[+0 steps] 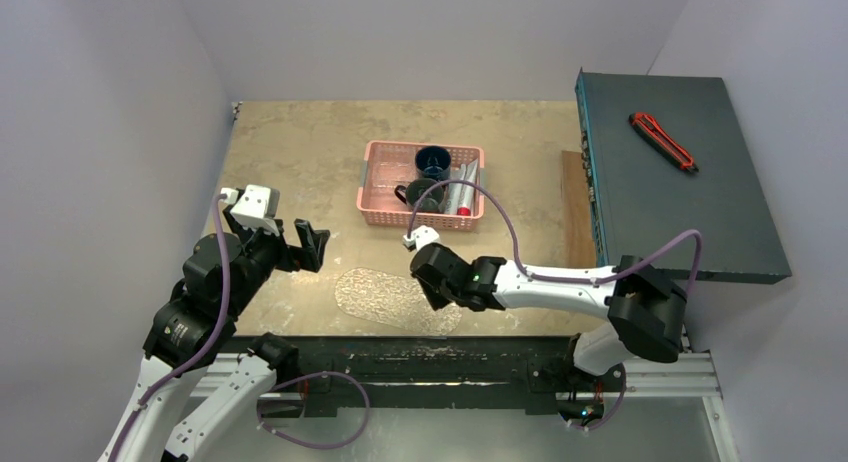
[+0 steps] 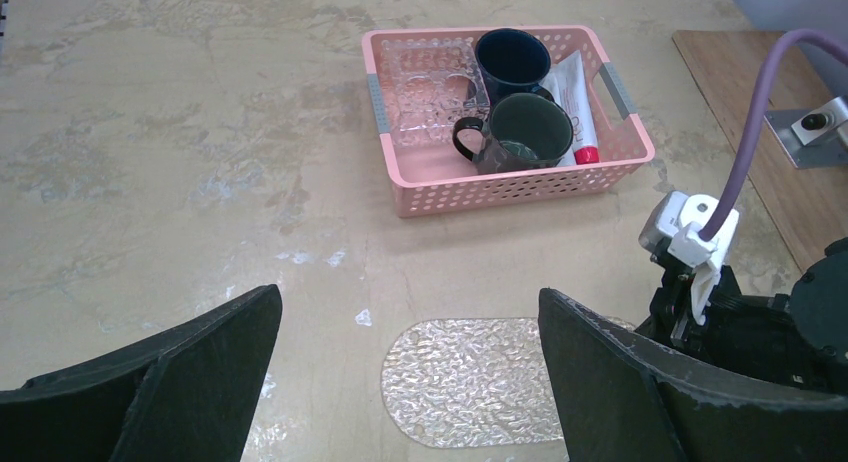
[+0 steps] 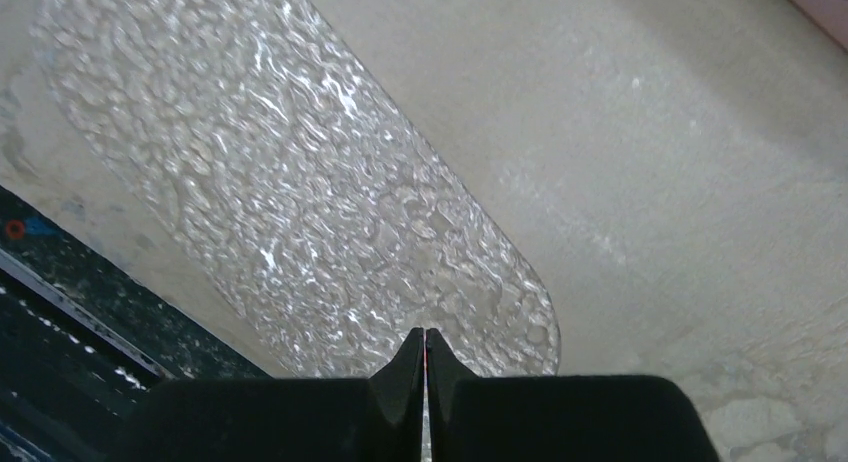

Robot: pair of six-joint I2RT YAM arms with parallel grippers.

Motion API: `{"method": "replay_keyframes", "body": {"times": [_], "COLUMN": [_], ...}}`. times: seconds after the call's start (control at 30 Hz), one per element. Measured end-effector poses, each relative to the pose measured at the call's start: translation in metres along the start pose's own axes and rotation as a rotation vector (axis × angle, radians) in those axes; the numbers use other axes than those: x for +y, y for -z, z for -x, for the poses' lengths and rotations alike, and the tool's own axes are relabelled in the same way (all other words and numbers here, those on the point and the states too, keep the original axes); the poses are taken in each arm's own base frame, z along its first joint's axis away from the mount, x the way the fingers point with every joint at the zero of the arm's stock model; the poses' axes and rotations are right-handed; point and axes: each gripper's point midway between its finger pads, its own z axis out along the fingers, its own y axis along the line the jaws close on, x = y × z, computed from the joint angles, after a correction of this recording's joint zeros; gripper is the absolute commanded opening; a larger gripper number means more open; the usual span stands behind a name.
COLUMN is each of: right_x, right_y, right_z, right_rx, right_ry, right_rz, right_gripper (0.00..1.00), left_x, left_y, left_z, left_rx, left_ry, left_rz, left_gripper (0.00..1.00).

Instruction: Prepare toiletry sets of a toothbrush and toothpaste on the tray

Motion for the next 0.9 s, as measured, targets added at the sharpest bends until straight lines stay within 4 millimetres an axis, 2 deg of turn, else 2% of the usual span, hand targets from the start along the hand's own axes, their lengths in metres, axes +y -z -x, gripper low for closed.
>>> {"method": "replay_keyframes", "body": {"times": [0.2,0.3,0.6,0.9], "right_x": [-0.010,-0.011,-0.015,-0.017], "right_y": [-0.002,-0.002,-0.005,-0.008], "right_z": [-0.040,-0.050,-0.073,-0.075], "right_rx": [0.108,0.141,0.214,0.237], "right_ry": [-0.018,-0.033,-0.072,-0.126], "right_rz": [-0.025,-0.024,-0.056,-0.124], "right_gripper": [0.00,0.00,0.00,0.00], "left_x": [0.000,-0.001,-0.002,-0.002], "left_y": [0.000,0.000,0.000,0.000], "left_z": [0.000,0.000,0.000,-0.001], "left_rx": [0.000,0.001,0.002,0.003], "left_ry": [0.000,0.000,0.000,0.000], "left_rz": [0.000,-0.003,-0.010,-0.013], "left_gripper": [1.00,1.00,1.00,1.00]}}
